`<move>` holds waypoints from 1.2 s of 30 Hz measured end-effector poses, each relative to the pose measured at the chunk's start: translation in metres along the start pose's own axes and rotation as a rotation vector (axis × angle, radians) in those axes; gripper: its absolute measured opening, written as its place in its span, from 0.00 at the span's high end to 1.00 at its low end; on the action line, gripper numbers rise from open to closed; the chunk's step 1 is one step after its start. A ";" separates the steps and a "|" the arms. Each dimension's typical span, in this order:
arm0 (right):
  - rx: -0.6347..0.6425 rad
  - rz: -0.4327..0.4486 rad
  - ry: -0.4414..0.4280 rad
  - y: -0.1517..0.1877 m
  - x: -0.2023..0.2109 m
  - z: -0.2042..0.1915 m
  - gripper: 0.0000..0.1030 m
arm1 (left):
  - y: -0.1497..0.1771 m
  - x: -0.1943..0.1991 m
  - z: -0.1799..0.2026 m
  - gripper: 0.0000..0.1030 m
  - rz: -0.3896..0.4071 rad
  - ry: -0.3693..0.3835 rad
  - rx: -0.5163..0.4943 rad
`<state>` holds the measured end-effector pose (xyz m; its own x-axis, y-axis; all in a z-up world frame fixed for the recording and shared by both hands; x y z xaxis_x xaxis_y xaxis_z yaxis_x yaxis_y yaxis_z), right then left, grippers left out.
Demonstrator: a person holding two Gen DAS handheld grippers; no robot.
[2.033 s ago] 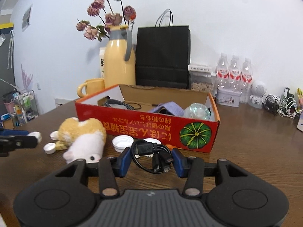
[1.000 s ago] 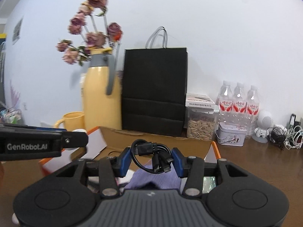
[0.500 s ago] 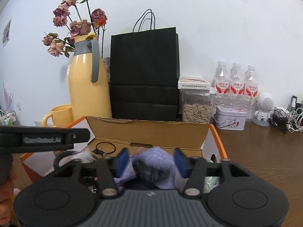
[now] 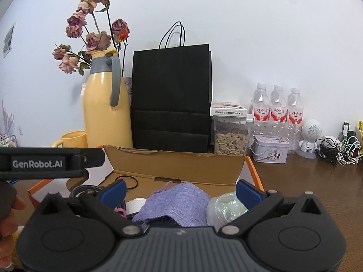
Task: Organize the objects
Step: 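Carry the cap and cable into the cardboard box and open both tools, then withdraw both tools from the box back over the table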
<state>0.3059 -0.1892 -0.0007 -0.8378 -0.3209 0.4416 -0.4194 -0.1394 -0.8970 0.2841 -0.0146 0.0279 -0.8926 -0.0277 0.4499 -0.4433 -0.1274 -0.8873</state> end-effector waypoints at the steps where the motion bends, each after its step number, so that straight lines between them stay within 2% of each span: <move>1: 0.002 0.003 0.001 0.000 0.002 0.000 0.00 | -0.001 0.002 0.001 0.00 0.005 0.005 -0.001; 11: 0.042 0.042 0.001 0.000 0.036 -0.009 0.00 | -0.004 0.039 0.001 0.00 0.044 0.039 -0.007; 20: 0.065 0.030 0.003 0.012 0.072 -0.018 0.00 | 0.009 0.072 -0.011 0.00 0.021 0.026 -0.018; 30: 0.066 -0.019 -0.009 0.042 0.106 -0.027 0.00 | 0.037 0.111 -0.039 0.00 -0.012 -0.002 -0.024; 36: 0.071 -0.052 -0.026 0.062 0.121 -0.037 0.00 | 0.062 0.127 -0.057 0.00 -0.060 -0.030 -0.014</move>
<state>0.1657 -0.2019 -0.0018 -0.8058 -0.3360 0.4877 -0.4352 -0.2226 -0.8724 0.1389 0.0302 0.0241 -0.8618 -0.0501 0.5048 -0.4970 -0.1160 -0.8599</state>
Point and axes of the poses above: each gripper's, at about its wrist camera, not at the fingertips, and x roughly against the way its jaws point, z to its right, y to its underside, the point moved 1 cm from there along -x, roughly the way its jaws point, and after that the axes turned 7 degrees about -z, right-handed, at the moved point
